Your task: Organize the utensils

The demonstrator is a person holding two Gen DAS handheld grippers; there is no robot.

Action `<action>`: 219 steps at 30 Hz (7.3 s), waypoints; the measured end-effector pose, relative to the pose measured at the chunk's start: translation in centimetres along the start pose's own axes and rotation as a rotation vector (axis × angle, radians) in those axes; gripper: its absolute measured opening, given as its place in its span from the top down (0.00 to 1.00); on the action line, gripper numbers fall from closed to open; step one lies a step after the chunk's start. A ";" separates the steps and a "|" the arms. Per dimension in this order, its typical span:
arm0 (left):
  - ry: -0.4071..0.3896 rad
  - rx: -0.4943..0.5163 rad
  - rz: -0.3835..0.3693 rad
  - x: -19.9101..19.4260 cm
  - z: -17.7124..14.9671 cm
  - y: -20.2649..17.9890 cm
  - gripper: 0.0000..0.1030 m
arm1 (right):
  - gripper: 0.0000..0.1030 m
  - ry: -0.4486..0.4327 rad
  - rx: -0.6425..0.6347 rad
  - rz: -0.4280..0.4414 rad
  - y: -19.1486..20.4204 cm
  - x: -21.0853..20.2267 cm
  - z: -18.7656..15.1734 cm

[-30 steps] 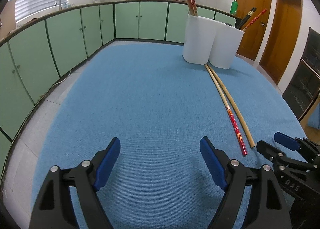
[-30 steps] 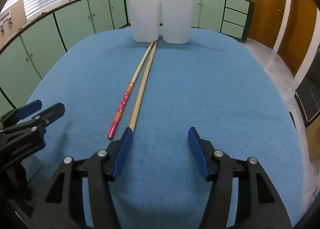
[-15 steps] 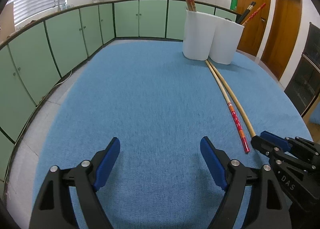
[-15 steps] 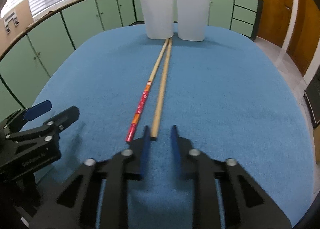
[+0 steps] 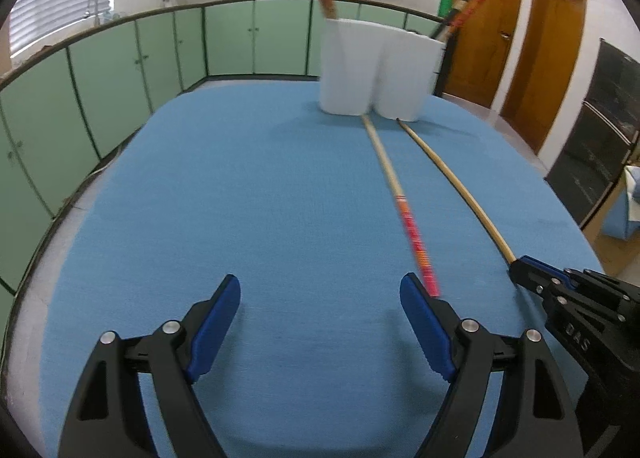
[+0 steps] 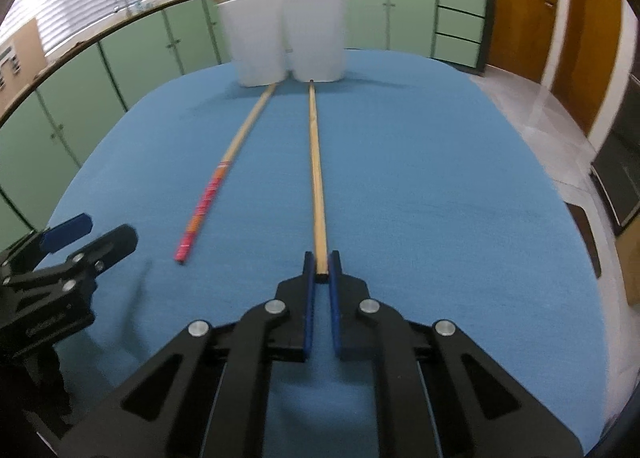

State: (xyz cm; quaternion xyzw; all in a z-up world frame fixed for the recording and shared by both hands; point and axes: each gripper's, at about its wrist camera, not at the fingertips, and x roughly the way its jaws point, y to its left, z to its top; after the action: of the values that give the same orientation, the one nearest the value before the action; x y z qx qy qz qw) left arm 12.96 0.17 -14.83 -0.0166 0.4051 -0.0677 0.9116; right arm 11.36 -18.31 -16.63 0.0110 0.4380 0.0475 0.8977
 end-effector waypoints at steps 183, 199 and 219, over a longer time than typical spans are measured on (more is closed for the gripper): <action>-0.494 0.046 0.025 -23.3 7.8 -3.7 0.06 | 0.05 -0.497 -0.102 0.150 0.0 -25.4 7.8; -0.494 0.043 0.023 -23.5 7.3 -3.4 0.06 | 0.05 -0.495 -0.114 0.143 0.5 -25.3 7.9; -0.497 0.042 0.029 -23.9 7.3 -3.5 0.06 | 0.05 -0.495 -0.115 0.144 0.8 -25.2 7.7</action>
State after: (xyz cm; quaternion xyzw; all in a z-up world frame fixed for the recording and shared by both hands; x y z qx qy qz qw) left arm 2.15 -0.19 7.95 -0.0079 0.1674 -0.0570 0.9842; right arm 1.97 -19.72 7.99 0.0025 0.1999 0.1320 0.9709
